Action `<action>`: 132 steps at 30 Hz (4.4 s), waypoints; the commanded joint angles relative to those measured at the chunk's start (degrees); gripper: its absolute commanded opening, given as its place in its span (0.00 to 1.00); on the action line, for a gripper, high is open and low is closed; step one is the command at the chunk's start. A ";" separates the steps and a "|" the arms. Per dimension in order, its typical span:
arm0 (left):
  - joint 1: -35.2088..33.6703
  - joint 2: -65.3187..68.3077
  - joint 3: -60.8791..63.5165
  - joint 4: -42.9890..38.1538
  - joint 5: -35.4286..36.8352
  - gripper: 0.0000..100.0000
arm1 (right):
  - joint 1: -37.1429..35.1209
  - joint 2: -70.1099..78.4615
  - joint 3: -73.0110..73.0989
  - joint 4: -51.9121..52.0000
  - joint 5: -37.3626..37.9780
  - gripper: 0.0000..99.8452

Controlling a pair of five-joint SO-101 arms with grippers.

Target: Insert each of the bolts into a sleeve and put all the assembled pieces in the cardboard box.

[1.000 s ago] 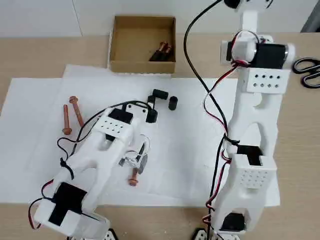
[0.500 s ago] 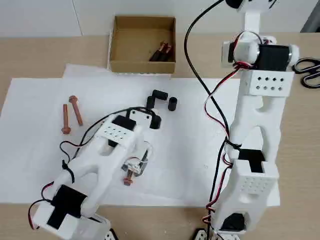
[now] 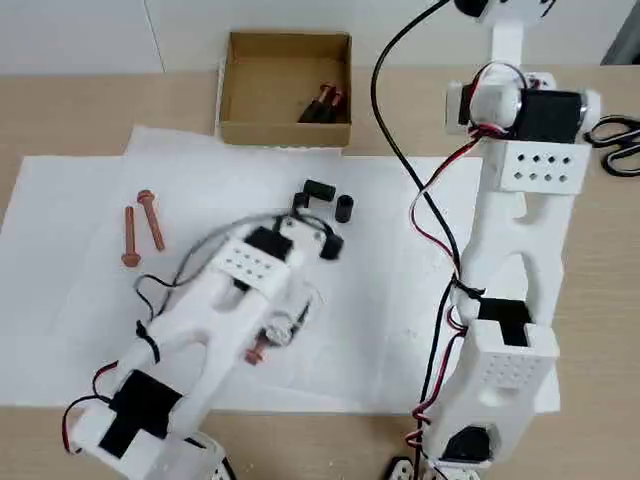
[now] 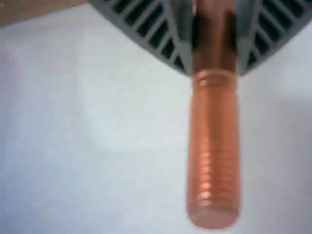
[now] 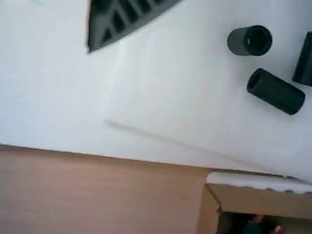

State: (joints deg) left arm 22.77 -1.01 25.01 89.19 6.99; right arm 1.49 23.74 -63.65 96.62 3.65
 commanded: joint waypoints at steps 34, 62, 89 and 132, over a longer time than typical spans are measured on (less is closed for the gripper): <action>-21.54 -1.49 4.62 -47.30 -92.04 0.23 | 5.14 -26.33 13.98 0.04 0.53 0.18; -20.66 0.79 -24.40 -8.35 24.18 0.24 | 5.32 -26.51 13.98 0.31 4.13 0.18; -19.96 21.80 -21.67 -23.30 68.92 0.24 | 5.49 -33.10 25.14 0.04 4.13 0.18; -22.59 27.43 -32.57 -2.11 -10.81 0.01 | 5.41 -32.66 25.41 0.04 4.13 0.18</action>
State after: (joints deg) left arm 0.88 25.27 -7.25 88.48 -3.03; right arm 6.42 -7.03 -38.15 96.62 7.25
